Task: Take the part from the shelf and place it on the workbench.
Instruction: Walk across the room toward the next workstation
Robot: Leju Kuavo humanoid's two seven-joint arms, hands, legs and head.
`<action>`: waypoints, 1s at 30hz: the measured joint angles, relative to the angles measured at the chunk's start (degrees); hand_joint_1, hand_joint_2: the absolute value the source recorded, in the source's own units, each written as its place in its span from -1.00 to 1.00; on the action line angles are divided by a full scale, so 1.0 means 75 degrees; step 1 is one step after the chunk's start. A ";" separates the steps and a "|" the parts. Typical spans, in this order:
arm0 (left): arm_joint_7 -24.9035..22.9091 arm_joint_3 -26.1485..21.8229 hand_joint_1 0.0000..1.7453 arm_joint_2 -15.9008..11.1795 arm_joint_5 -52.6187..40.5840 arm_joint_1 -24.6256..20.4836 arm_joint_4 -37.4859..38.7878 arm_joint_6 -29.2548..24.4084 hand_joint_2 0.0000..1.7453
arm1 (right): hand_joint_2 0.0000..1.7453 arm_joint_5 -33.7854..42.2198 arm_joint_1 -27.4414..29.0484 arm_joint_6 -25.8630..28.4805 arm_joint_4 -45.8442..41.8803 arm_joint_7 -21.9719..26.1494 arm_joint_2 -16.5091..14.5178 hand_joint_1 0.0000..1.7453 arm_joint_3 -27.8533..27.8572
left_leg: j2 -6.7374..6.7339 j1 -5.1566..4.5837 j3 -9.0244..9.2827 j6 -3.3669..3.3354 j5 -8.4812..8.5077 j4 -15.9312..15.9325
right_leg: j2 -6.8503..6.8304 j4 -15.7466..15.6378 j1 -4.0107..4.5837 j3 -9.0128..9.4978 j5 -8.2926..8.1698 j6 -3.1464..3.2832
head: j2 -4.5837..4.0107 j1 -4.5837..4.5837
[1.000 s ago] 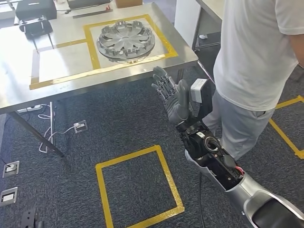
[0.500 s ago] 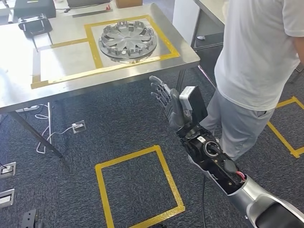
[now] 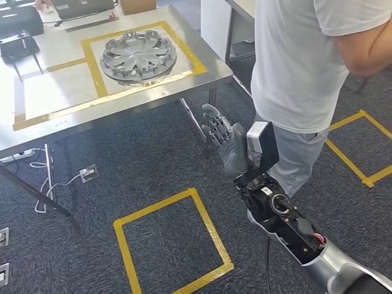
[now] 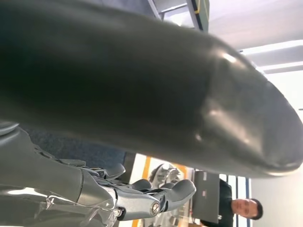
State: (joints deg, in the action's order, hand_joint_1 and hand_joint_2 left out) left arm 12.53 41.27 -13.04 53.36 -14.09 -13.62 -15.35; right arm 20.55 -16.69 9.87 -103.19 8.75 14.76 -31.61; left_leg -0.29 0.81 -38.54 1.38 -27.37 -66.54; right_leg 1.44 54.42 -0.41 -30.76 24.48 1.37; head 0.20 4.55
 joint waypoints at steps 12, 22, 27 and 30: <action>-0.0391 0.0018 -1.00 0.0417 -0.0775 -0.0450 -0.0017 0.0809 -1.00 | -1.00 0.0259 -0.0233 0.0067 0.0067 0.0216 -0.0033 -1.00 0.0004 | 0.0012 -0.0013 0.0724 -0.0382 0.0542 0.1532 | -0.0098 0.2229 -0.0013 -0.1011 0.1114 -0.0392 | 0.0000 0.0170; -0.0549 0.0076 -1.00 0.0693 -0.0697 -0.0533 -0.0017 0.0890 -1.00 | -1.00 0.0149 -0.0266 0.0318 0.0133 0.0242 -0.0040 -1.00 -0.0003 | -0.0152 -0.0070 0.0728 -0.0162 0.0480 0.1470 | -0.0228 0.0022 0.0043 0.0040 0.0065 -0.0120 | 0.0000 0.0136; -0.0482 0.0076 -1.00 0.0682 -0.0722 -0.0496 -0.0017 0.0712 -1.00 | -1.00 0.0150 -0.0274 0.0353 0.0166 0.0220 -0.0078 -1.00 -0.0010 | -0.0018 -0.0038 -0.0217 -0.0028 -0.0460 -0.0511 | -0.0163 -0.0044 0.0000 0.0036 -0.0001 -0.0004 | 0.0000 0.0018; -0.0480 0.0076 -1.00 0.0680 -0.0752 -0.0469 -0.0017 0.0685 -1.00 | -1.00 0.0151 -0.0270 0.0353 0.0206 0.0214 -0.0095 -1.00 -0.0014 | -0.0011 -0.0032 -0.0124 -0.0036 -0.0089 -0.0237 | -0.0097 -0.0040 0.0000 0.0040 0.0000 -0.0007 | 0.0000 0.0004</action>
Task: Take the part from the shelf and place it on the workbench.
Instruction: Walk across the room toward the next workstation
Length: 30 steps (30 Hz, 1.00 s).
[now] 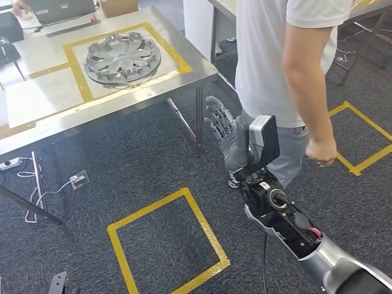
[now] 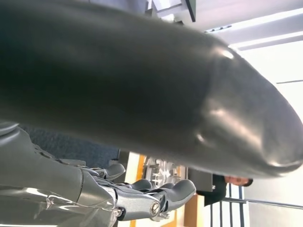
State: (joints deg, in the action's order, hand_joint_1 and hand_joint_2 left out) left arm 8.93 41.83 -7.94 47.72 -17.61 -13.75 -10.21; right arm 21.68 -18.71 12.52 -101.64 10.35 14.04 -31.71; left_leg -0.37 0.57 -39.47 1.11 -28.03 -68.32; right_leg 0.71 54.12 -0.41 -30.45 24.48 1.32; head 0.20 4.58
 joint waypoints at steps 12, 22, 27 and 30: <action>0.0002 0.0000 -1.00 0.0002 -0.0160 -0.0044 0.0000 -0.0252 -1.00 | -1.00 0.0047 0.0069 0.0068 0.0036 0.0114 -0.0007 -1.00 0.0044 | -0.0056 0.0002 0.0900 -0.0365 0.0673 0.1864 | -0.0018 0.2067 -0.0025 -0.0953 0.1065 -0.0405 | 0.0000 0.0123; -0.0041 0.0000 -1.00 0.0006 -0.0151 -0.0013 0.0000 -0.0372 -1.00 | -1.00 0.0049 0.0087 0.0051 0.0131 0.0214 -0.0056 -1.00 0.0061 | -0.0558 -0.0083 0.1007 -0.0137 0.0530 0.1806 | -0.0409 0.0066 0.0074 -0.0108 -0.0006 -0.0136 | 0.0000 0.0132; -0.0062 0.0000 -1.00 -0.0001 -0.0176 0.0000 0.0000 -0.0421 -1.00 | -1.00 0.0039 0.0069 0.0087 0.0181 0.0255 -0.0130 -1.00 0.0051 | -0.0038 -0.0028 0.0147 0.0015 -0.0435 -0.0088 | -0.0012 0.0008 0.0032 -0.0133 -0.0105 0.0031 | 0.0000 0.0032; -0.0064 0.0000 -1.00 -0.0001 -0.0176 0.0039 0.0000 -0.0430 -1.00 | -1.00 0.0038 0.0109 0.0107 0.0202 0.0295 -0.0150 -1.00 0.0037 | 0.0012 -0.0022 -0.0032 -0.0015 -0.0271 -0.0311 | 0.0273 0.0012 0.0033 -0.0141 -0.0119 0.0030 | 0.0000 0.0011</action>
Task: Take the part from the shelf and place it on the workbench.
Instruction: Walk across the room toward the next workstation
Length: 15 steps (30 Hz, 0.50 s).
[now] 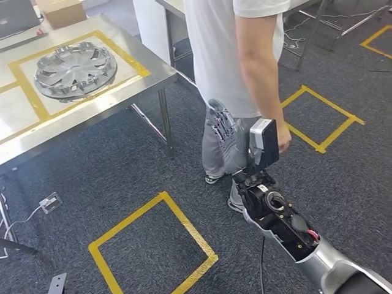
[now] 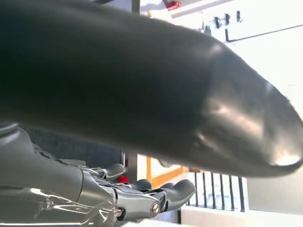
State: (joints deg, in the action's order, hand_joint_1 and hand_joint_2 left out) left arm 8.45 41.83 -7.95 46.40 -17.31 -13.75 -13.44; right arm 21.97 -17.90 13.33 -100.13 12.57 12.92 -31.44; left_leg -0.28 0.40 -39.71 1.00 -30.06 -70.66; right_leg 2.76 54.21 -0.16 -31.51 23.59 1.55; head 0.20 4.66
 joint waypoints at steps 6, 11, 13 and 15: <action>-0.0002 0.0000 -1.00 -0.0007 -0.0012 -0.0046 -0.0001 -0.0011 -1.00 | -1.00 -0.0002 -0.0018 0.0044 0.0004 0.0025 -0.0014 -1.00 -0.0001 | 0.0362 0.0015 0.0975 -0.0112 0.0877 0.2117 | 0.0480 0.0038 0.0002 -0.0071 -0.0023 -0.0163 | 0.0000 -0.0008; -0.0002 0.0000 -1.00 0.0028 -0.0018 -0.0098 -0.0006 -0.0040 -1.00 | -1.00 -0.0006 -0.0060 0.0151 0.0012 0.0003 -0.0017 -1.00 0.0012 | -0.0023 0.0058 0.1019 -0.0285 0.0927 0.2216 | -0.0102 0.1190 -0.0001 -0.0648 0.0643 -0.0367 | 0.0000 0.0120; -0.0004 0.0000 -1.00 0.0028 -0.0017 -0.0072 -0.0006 -0.0056 -1.00 | -1.00 -0.0006 -0.0055 0.0183 0.0031 -0.0009 -0.0017 -1.00 0.0007 | -0.0184 0.0045 0.1018 -0.0300 0.0915 0.2211 | -0.0277 0.2173 -0.0045 -0.1089 0.1017 -0.0421 | 0.0000 0.0154; -0.0005 0.0000 -1.00 0.0030 -0.0008 -0.0054 -0.0006 -0.0064 -1.00 | -1.00 -0.0006 -0.0034 0.0205 0.0050 -0.0013 -0.0017 -1.00 0.0004 | -0.0354 0.0044 0.1033 -0.0288 0.0895 0.2206 | -0.0339 0.2163 -0.0067 -0.1075 0.0853 -0.0443 | 0.0000 0.0173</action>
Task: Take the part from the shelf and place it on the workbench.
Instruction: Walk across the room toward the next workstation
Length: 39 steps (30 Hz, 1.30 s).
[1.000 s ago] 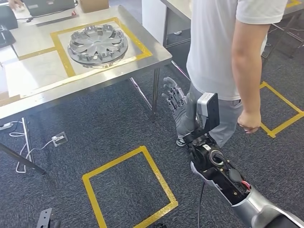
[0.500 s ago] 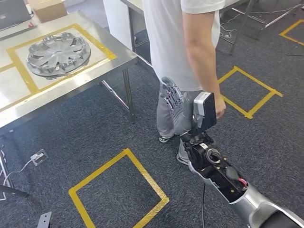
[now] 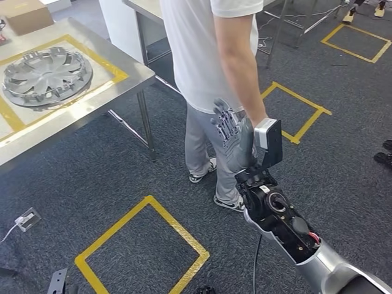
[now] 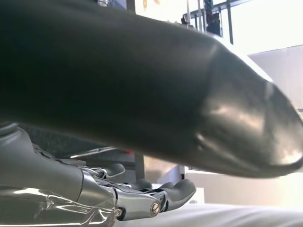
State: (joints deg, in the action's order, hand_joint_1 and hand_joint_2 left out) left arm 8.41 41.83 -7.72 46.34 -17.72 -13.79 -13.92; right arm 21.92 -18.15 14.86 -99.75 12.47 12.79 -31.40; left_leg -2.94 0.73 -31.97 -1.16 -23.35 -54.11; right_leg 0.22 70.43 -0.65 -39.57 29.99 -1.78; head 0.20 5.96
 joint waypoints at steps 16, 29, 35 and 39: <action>0.0003 0.0000 -1.00 -0.0026 0.0041 0.0061 -0.0003 -0.0019 -1.00 | -1.00 0.0000 -0.0027 0.0020 0.0026 -0.0021 -0.0023 -1.00 -0.0050 | 0.0389 -0.0027 -0.0852 0.0332 -0.0780 -0.1938 | 0.0457 -0.2182 0.0084 0.1009 -0.0941 0.0449 | 0.0000 -0.0173; 0.0009 0.0003 -1.00 -0.0016 0.0031 0.0011 -0.0017 -0.0005 -1.00 | -1.00 0.0042 0.0046 0.0122 0.0007 -0.0063 -0.0023 -1.00 -0.0040 | 0.0155 0.0025 0.0088 0.0033 -0.0026 0.0083 | 0.0047 0.0166 -0.0015 -0.0217 0.0107 0.0003 | 0.0000 -0.0044; 0.0020 0.0003 -1.00 -0.0015 0.0052 0.0027 -0.0017 -0.0015 -1.00 | -1.00 0.0078 0.0036 0.0058 0.0011 -0.0058 -0.0023 -1.00 -0.0038 | -0.0344 -0.0021 0.0222 0.0225 -0.0169 0.0045 | -0.0611 -0.1945 0.0015 0.0925 -0.0823 0.0036 | 0.0000 0.0007; 0.0020 0.0003 -1.00 -0.0020 0.0070 -0.0015 -0.0017 -0.0019 -1.00 | -1.00 0.0088 0.0047 0.0026 0.0011 -0.0047 -0.0023 -1.00 -0.0034 | -0.0474 -0.0018 0.0240 0.0378 -0.0314 -0.0068 | -0.0349 -0.2065 0.0041 0.0960 -0.0817 0.0269 | 0.0000 -0.0092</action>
State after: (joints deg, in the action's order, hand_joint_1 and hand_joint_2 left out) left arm 8.57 41.86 -7.87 46.86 -17.83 -13.92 -14.06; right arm 22.58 -17.80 15.06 -99.67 12.12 12.61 -31.66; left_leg -6.49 0.60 -30.16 1.67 -25.71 -54.62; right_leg -2.40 54.94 -0.35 -32.38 23.86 0.24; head 0.20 5.27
